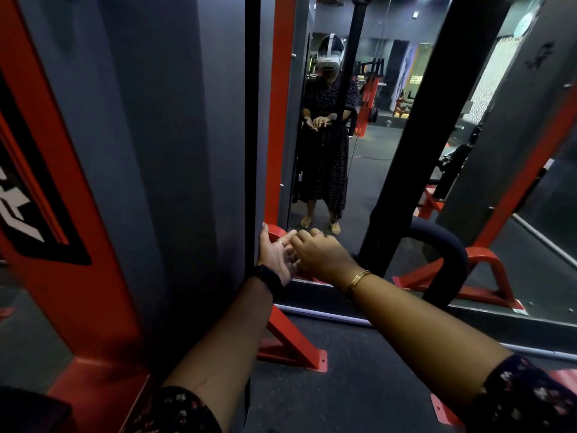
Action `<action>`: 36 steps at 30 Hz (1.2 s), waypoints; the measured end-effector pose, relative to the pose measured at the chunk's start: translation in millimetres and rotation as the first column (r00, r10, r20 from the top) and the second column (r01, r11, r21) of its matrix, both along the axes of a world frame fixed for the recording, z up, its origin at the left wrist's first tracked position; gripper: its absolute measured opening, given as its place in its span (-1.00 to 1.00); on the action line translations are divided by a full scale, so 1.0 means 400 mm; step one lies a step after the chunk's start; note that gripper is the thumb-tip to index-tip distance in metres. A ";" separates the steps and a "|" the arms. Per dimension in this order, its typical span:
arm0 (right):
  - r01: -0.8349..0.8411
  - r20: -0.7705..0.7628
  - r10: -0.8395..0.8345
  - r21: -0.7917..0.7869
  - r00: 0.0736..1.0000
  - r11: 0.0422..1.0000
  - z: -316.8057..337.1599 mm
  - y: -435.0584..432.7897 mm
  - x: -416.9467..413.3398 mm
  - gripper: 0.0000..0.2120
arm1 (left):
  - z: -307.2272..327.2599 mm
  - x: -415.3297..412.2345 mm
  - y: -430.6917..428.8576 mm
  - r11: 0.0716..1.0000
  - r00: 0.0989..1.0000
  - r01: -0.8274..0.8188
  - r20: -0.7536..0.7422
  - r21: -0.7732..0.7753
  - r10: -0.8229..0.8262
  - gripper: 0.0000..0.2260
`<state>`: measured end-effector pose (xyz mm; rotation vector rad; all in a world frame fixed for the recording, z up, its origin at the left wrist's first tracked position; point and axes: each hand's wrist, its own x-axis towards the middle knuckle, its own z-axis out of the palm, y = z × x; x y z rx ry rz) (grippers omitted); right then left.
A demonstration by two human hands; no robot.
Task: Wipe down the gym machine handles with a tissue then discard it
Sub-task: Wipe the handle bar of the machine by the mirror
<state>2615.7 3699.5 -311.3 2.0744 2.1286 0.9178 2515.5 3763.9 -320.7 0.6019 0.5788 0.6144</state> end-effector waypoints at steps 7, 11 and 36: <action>-0.165 0.134 0.163 0.004 0.977 0.986 -0.029 0.012 0.024 -0.64 | 0.007 -0.004 -0.007 0.999 0.998 0.046 -0.038 0.012 -0.045 -0.19; -0.054 -0.036 0.056 0.038 0.998 0.998 -0.033 0.018 0.018 -0.74 | 0.011 0.000 -0.011 0.999 0.999 0.033 0.005 -0.009 -0.033 -0.14; -0.206 0.186 0.181 0.125 0.966 0.971 -0.057 0.008 0.040 -0.80 | 0.012 0.002 -0.016 0.999 0.999 0.036 -0.021 0.027 -0.036 -0.17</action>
